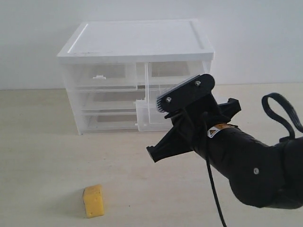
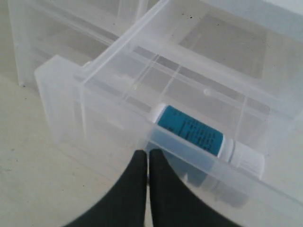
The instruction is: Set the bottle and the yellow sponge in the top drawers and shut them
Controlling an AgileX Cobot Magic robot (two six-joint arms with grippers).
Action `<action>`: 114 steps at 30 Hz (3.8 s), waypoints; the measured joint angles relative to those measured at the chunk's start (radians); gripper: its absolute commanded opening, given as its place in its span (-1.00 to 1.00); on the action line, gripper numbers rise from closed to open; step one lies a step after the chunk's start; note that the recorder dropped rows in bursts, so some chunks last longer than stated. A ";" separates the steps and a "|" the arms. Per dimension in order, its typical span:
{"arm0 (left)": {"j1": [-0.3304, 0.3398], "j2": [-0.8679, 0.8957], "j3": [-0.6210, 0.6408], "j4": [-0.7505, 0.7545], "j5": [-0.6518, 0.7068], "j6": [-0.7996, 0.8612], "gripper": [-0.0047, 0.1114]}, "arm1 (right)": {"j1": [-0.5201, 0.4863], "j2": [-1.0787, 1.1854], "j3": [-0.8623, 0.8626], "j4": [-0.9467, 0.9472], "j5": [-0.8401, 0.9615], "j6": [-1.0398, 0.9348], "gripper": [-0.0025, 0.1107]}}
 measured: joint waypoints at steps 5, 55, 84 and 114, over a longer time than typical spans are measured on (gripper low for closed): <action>0.000 0.000 0.000 0.000 0.000 0.000 -0.85 | -0.019 0.038 -0.038 -0.027 0.013 -0.009 -0.96; 0.000 0.000 0.000 0.000 0.000 0.000 -0.85 | -0.240 -0.114 -0.172 -0.352 0.686 0.097 -0.96; 0.000 0.000 0.000 0.000 0.000 0.000 -0.85 | -0.376 0.104 -0.559 -0.291 1.117 0.113 -0.96; 0.000 0.000 0.000 0.000 0.000 0.000 -0.85 | -0.412 -0.105 -0.638 -0.126 1.513 -0.548 0.34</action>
